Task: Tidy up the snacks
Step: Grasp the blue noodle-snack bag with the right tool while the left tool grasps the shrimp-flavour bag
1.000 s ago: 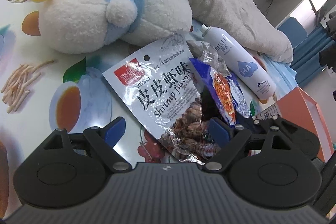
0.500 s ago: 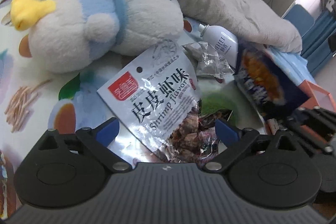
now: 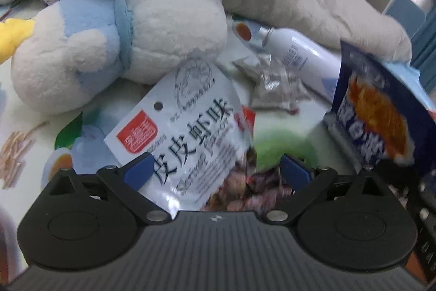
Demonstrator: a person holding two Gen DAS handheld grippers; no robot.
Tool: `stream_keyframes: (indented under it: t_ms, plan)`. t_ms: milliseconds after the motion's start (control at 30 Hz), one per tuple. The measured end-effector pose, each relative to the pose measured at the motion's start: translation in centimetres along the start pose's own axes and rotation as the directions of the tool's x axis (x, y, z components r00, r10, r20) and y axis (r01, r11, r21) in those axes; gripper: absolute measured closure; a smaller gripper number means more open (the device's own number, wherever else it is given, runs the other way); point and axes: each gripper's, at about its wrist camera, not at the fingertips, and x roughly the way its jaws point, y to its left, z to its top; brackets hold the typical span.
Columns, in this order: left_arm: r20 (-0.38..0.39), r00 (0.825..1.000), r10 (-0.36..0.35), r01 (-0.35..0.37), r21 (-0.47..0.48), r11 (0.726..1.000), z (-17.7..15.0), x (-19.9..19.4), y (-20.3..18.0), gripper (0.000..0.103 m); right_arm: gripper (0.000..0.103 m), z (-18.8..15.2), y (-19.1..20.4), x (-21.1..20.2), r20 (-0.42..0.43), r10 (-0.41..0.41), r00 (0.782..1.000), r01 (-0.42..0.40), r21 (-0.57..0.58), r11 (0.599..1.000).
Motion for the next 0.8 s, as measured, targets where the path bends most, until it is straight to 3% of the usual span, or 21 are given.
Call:
stream_keyframes:
  t_ms: [233,333,500,800]
  plan:
    - [-0.035,0.998,0.052,-0.049,0.099,0.994,-0.6,0.8,-1.4,0.007,0.095,-0.3,-0.5,0.1,-0.004,0.015,1.000,-0.015,0.013,1.000]
    - [-0.042,0.998,0.050,-0.044,0.122,0.992,-1.0,0.4,-1.4,0.014,0.095,-0.5,-0.6,0.0,-0.008,0.021,1.000,-0.020,0.010,1.000]
    - [-0.053,0.998,0.036,-0.027,0.164,0.986,-2.2,-0.4,-1.8,0.036,0.096,-1.1,-0.4,-0.7,-0.017,0.034,0.999,-0.034,0.011,0.999]
    - [-0.075,0.997,0.013,-0.004,0.126,0.992,-5.5,-4.1,-0.5,0.054,0.096,-3.3,1.0,-3.9,-0.052,0.064,0.997,-0.067,-0.053,0.996]
